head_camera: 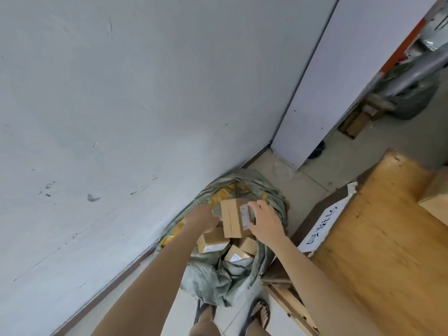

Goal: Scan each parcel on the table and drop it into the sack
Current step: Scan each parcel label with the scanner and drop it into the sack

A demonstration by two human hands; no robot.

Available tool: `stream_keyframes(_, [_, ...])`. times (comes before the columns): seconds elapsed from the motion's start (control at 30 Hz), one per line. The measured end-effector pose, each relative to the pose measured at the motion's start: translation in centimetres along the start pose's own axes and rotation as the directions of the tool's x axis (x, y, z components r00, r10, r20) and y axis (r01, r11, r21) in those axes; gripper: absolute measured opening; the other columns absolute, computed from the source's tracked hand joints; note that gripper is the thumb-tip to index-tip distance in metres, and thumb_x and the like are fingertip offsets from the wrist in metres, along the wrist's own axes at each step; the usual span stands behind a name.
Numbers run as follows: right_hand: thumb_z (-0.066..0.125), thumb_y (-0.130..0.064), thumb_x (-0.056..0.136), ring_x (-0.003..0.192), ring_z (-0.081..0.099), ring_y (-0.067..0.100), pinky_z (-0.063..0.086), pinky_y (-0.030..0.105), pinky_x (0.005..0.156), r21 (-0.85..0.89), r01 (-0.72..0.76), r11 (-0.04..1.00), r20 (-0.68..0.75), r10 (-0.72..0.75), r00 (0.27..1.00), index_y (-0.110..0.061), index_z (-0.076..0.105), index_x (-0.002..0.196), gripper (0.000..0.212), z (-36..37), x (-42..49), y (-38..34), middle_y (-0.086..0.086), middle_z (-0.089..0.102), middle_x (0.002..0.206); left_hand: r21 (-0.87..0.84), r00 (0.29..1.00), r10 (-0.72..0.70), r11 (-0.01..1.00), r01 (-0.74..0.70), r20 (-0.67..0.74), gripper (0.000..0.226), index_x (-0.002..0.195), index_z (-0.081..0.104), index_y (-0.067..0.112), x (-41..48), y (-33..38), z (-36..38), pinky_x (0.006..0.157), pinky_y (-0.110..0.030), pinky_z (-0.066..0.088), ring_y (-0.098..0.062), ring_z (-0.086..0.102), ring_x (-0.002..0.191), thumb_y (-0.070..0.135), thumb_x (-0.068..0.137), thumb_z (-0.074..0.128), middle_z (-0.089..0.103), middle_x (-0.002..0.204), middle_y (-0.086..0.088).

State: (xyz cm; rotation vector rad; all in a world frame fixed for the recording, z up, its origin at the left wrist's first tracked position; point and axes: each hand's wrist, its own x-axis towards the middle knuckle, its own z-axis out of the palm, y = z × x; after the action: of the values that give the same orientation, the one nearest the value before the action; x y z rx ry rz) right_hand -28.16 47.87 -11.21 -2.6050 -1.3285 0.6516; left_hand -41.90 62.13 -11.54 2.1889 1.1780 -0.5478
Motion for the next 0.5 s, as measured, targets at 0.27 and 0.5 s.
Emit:
stream_keyframes(0.27, [0.055,-0.028,0.093,0.123,0.045,0.027,0.047,0.042,0.093,0.066,-0.172,0.983,-0.099,0.178,0.979,-0.022,0.044,0.136,0.044,-2.5,-3.4,1.7,0.003,0.048,0.132,0.166,0.966,0.259,0.951,-0.26,0.028,0.032,0.116,0.06,0.015,0.8,5.7,-0.6,0.092,-0.036,0.049,-0.026,0.06,0.109,0.032,0.093,0.048,0.063,0.121,-0.005])
stream_keyframes(0.5, [0.049,-0.037,0.096,0.127,0.042,0.024,0.046,0.043,0.097,0.145,-0.407,0.902,-0.235,0.431,0.871,-0.026,0.045,0.134,0.04,-7.4,-10.9,9.5,0.001,0.048,0.134,0.272,0.814,0.578,0.775,-0.571,0.061,0.034,0.117,0.059,0.015,-2.6,18.8,1.1,0.094,-0.038,0.047,-0.029,0.056,0.115,0.034,0.094,0.043,0.06,0.124,-0.008])
